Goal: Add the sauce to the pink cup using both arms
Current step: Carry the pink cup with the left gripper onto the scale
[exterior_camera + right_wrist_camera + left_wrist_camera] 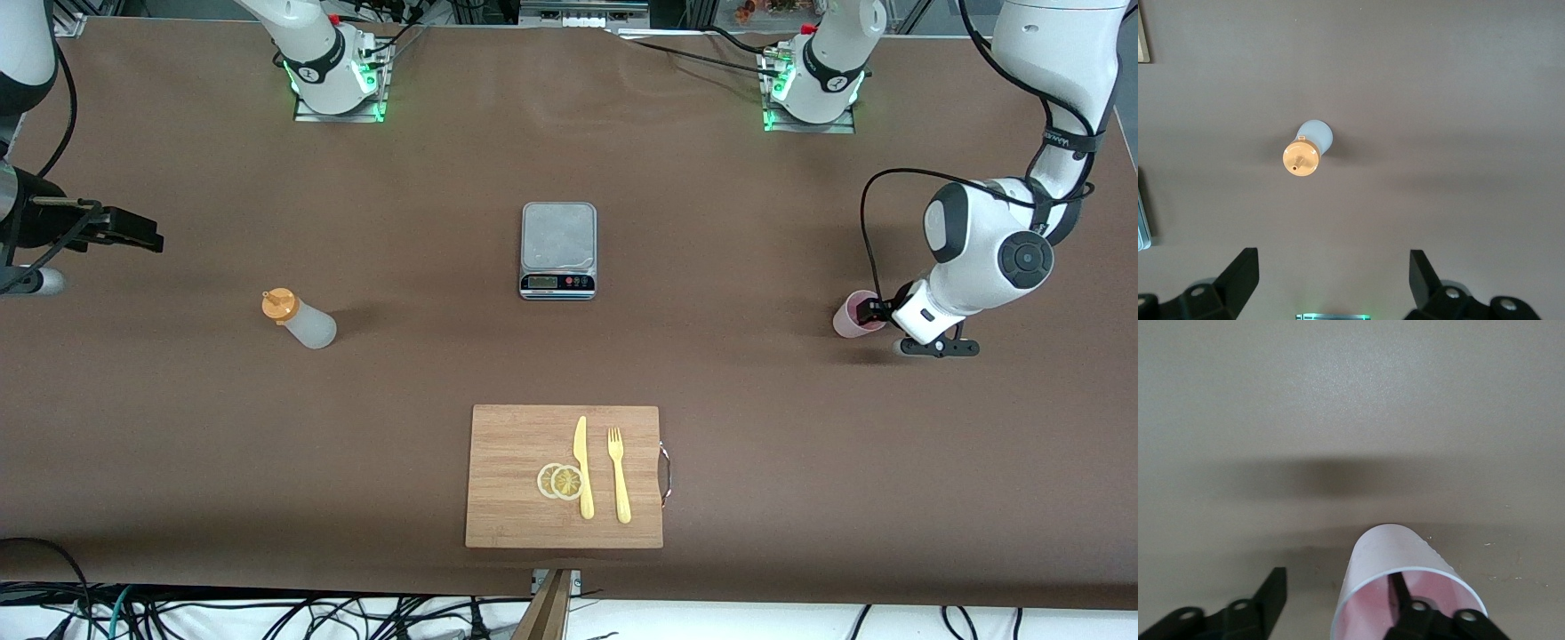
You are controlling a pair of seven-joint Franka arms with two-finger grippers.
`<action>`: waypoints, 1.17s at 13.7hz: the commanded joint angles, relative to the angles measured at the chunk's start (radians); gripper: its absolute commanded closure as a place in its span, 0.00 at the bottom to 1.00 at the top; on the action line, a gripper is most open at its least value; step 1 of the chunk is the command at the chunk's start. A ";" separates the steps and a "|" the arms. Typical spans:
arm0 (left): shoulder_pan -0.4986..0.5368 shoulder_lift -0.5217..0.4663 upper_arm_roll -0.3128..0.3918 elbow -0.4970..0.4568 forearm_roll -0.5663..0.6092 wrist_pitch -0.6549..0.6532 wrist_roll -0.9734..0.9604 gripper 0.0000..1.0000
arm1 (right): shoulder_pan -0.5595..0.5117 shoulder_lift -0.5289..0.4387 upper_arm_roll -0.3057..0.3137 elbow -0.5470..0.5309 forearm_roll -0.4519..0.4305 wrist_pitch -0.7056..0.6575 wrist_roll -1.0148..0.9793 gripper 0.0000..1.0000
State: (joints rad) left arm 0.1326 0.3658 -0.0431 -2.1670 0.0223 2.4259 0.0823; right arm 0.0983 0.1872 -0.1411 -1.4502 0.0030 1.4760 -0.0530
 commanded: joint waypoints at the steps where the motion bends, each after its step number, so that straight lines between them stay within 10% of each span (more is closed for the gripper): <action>1: -0.001 -0.014 -0.006 -0.005 -0.021 0.002 0.011 1.00 | -0.002 0.008 -0.003 0.024 0.011 -0.009 0.002 0.00; 9: -0.021 -0.166 -0.196 0.016 -0.033 -0.116 -0.048 1.00 | -0.002 0.008 -0.003 0.024 0.011 -0.011 0.002 0.00; 16: -0.252 -0.169 -0.305 0.087 -0.126 -0.128 -0.461 1.00 | -0.002 0.009 -0.003 0.024 0.009 -0.009 0.004 0.00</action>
State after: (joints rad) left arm -0.0621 0.1924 -0.3412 -2.1010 -0.0582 2.3162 -0.2880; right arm 0.0979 0.1875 -0.1411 -1.4501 0.0030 1.4760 -0.0530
